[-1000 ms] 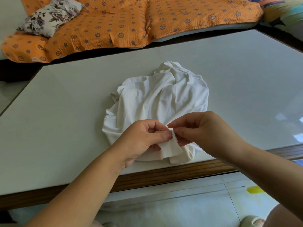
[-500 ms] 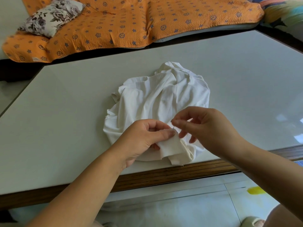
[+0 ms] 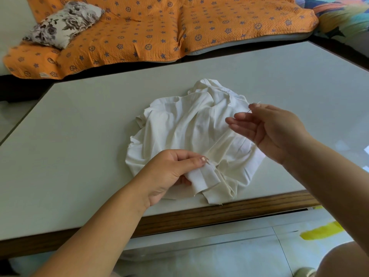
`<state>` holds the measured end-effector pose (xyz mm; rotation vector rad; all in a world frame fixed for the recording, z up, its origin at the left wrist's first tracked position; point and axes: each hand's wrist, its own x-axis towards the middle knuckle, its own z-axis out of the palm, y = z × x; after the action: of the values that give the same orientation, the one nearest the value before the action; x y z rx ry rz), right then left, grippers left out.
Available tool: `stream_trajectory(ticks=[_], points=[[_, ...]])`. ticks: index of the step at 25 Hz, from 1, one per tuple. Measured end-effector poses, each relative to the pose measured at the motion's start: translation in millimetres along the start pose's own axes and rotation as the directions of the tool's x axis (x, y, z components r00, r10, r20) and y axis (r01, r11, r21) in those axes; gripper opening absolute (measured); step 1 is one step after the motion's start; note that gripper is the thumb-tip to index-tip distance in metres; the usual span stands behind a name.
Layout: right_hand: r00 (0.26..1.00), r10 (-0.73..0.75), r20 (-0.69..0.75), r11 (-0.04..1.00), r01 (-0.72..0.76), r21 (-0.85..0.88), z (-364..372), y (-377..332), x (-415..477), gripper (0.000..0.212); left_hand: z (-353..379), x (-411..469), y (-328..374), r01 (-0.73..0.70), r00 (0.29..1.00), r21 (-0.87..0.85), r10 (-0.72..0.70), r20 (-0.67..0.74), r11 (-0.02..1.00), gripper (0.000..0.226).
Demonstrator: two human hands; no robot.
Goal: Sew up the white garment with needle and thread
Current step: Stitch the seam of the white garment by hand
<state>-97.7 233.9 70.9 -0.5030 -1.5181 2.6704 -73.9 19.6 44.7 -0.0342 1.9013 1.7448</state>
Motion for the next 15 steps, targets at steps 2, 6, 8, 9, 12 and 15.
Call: stream_trajectory(ticks=[2,6,8,9,12,15], points=[[0.986,-0.151,-0.063,0.972,0.137,-0.191,-6.0,0.2,9.7,0.009,-1.5,-0.2,0.5,0.002,1.0,0.007,-0.002,0.008,1.0,0.028],[0.903,-0.425,-0.058,0.696,0.285,-0.659,-18.8,5.5,23.7,0.006,-3.2,-1.5,2.2,0.001,1.0,0.02,-0.001,0.022,1.0,0.022],[0.885,-0.465,-0.013,0.596,0.302,-0.744,-23.4,7.3,25.9,0.007,-4.7,-2.0,3.3,0.003,1.0,0.036,-0.004,0.023,0.999,0.02],[0.879,-0.477,0.006,0.556,0.306,-0.773,-25.1,7.1,26.1,0.007,-6.0,-2.1,3.5,0.006,1.0,0.04,-0.007,0.023,0.999,0.019],[0.858,-0.513,0.019,0.484,0.308,-0.819,-30.9,3.1,26.0,0.01,-8.2,-1.2,3.3,0.024,0.999,0.068,-0.026,0.03,0.997,0.018],[0.87,-0.493,0.021,0.479,0.292,-0.828,-30.8,0.9,21.9,0.01,-7.9,-1.0,2.9,0.03,0.999,0.104,-0.034,0.038,0.994,0.009]])
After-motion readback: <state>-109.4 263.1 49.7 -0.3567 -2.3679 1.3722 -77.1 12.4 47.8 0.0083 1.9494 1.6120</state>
